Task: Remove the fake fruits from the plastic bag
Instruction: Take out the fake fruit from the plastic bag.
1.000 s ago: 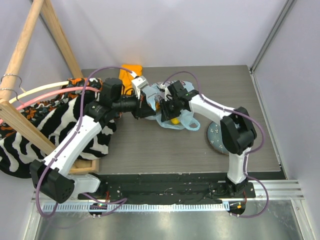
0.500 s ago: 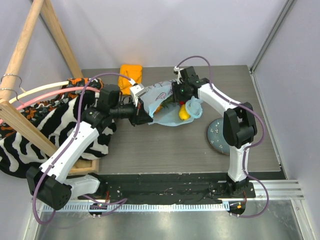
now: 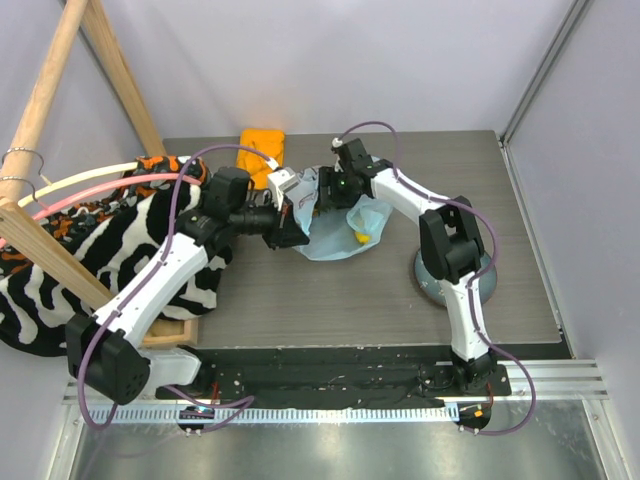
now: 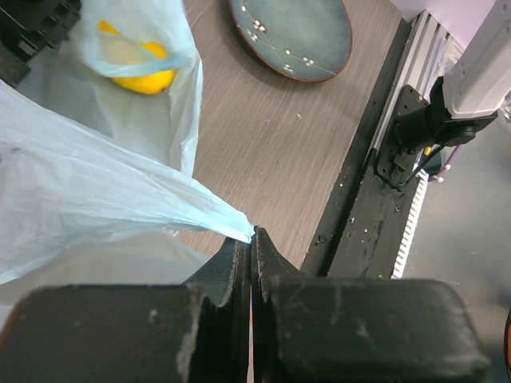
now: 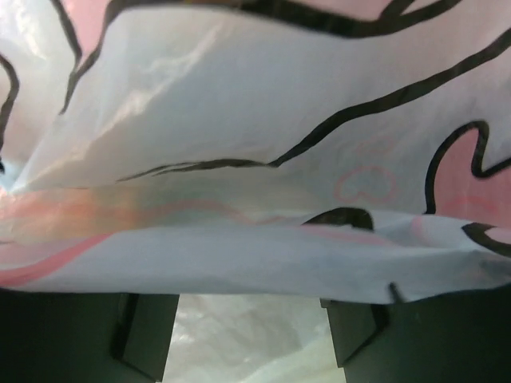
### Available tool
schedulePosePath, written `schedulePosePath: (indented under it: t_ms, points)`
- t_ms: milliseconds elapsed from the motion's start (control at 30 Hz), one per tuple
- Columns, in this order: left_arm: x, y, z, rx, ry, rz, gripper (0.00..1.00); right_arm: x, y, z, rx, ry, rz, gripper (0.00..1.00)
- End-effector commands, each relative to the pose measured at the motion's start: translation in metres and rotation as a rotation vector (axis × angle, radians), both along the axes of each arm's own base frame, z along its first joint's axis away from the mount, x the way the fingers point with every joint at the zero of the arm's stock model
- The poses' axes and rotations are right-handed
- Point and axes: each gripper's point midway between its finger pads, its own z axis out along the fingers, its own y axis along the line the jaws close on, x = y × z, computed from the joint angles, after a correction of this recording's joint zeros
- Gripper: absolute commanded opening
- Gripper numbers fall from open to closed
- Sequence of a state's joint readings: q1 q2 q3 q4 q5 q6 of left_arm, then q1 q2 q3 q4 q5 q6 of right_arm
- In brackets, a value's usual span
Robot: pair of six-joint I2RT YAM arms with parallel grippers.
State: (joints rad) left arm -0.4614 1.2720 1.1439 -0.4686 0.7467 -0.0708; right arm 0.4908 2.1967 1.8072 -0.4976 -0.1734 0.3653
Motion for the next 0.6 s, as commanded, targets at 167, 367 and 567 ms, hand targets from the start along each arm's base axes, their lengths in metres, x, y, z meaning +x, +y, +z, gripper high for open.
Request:
schedulePosePath:
  t_ms: [167,367,567]
  points:
    - [0.006,-0.005,0.019,-0.036,-0.038,-0.015,0.00,0.050,0.019,0.042,0.154,-0.071,-0.121,0.70]
    - [0.004,-0.006,0.011,-0.030,0.004,-0.025,0.00,0.061,0.028,0.030,0.242,-0.020,-0.130,0.70]
    - [-0.002,-0.006,0.004,-0.024,0.062,-0.027,0.00,0.082,0.037,0.018,0.221,-0.051,-0.191,0.69]
